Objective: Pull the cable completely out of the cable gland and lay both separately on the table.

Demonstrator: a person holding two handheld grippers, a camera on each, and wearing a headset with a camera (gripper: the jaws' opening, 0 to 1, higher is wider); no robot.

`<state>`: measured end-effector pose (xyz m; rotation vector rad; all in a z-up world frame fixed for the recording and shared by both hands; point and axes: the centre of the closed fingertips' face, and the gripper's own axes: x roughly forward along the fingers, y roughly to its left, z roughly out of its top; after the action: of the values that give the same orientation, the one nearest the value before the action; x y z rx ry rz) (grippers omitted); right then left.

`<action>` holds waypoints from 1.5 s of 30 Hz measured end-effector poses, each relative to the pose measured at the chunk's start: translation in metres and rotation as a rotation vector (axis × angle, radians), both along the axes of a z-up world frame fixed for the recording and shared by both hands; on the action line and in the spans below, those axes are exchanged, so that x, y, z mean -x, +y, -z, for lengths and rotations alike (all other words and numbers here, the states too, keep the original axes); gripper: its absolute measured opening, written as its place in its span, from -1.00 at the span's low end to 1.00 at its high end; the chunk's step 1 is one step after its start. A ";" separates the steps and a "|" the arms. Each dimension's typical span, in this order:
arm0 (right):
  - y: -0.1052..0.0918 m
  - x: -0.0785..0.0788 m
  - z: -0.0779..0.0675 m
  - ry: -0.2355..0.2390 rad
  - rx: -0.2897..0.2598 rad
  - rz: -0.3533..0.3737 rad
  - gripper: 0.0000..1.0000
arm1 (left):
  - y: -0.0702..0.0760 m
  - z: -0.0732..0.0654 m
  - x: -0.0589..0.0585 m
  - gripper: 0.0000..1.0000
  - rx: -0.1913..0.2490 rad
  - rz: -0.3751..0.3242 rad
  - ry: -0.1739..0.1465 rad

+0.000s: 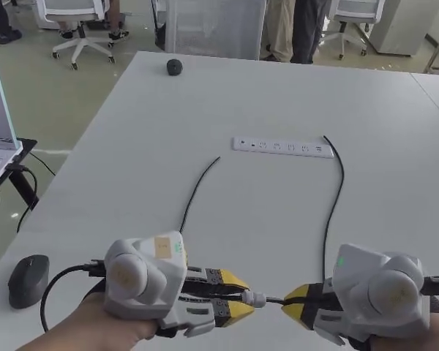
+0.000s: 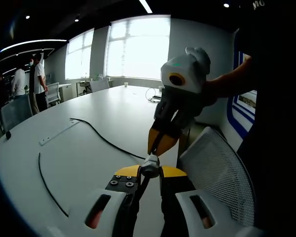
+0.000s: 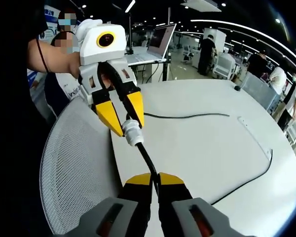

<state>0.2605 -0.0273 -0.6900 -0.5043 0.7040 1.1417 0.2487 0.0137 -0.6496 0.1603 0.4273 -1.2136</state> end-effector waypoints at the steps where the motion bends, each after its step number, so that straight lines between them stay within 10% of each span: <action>1: -0.002 -0.001 0.001 0.000 0.001 0.008 -1.00 | 0.000 0.000 0.000 -0.70 0.000 0.000 0.000; 27: -0.062 -0.008 0.053 0.194 0.042 0.450 -1.00 | -0.005 0.003 0.004 -0.70 -0.002 0.011 0.007; 35: -0.059 -0.004 0.052 0.169 0.048 0.388 -1.00 | -0.003 0.004 0.002 -0.70 -0.006 0.006 0.008; 45: -0.038 0.000 0.017 0.094 -0.017 0.309 -0.63 | 0.001 0.006 -0.001 -0.70 -0.012 -0.013 0.008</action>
<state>0.2608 -0.0651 -0.7066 -0.3152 0.8221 0.8844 0.2499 0.0152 -0.6553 0.1625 0.4425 -1.1994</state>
